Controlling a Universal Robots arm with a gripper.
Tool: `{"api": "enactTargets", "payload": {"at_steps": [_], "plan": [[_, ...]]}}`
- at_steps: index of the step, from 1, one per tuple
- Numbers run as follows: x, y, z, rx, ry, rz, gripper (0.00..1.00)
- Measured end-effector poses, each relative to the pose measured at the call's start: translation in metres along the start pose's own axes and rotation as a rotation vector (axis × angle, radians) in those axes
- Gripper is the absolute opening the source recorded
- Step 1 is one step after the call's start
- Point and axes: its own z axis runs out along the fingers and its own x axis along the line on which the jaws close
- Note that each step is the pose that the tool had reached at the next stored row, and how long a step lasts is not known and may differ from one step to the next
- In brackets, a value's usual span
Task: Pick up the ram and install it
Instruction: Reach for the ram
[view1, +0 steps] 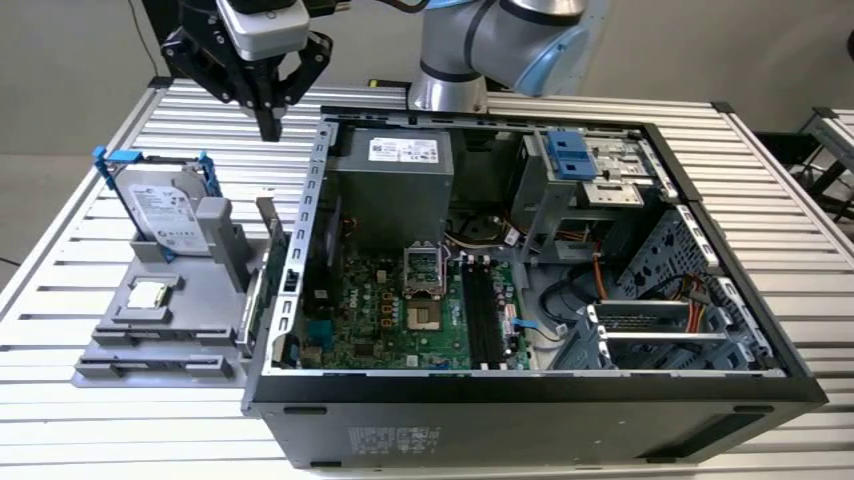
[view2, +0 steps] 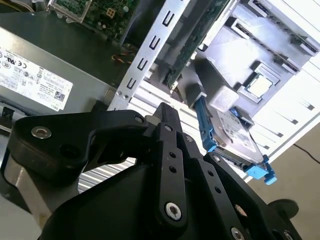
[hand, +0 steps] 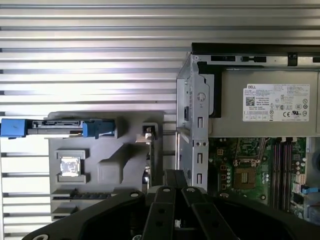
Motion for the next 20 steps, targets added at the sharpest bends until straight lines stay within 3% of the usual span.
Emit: {"api": "enactTargets", "payload": {"at_steps": [20], "plan": [[0.0499, -0.0011, -0.0012, 0.0, 0.0, -0.001, 0.0]]}}
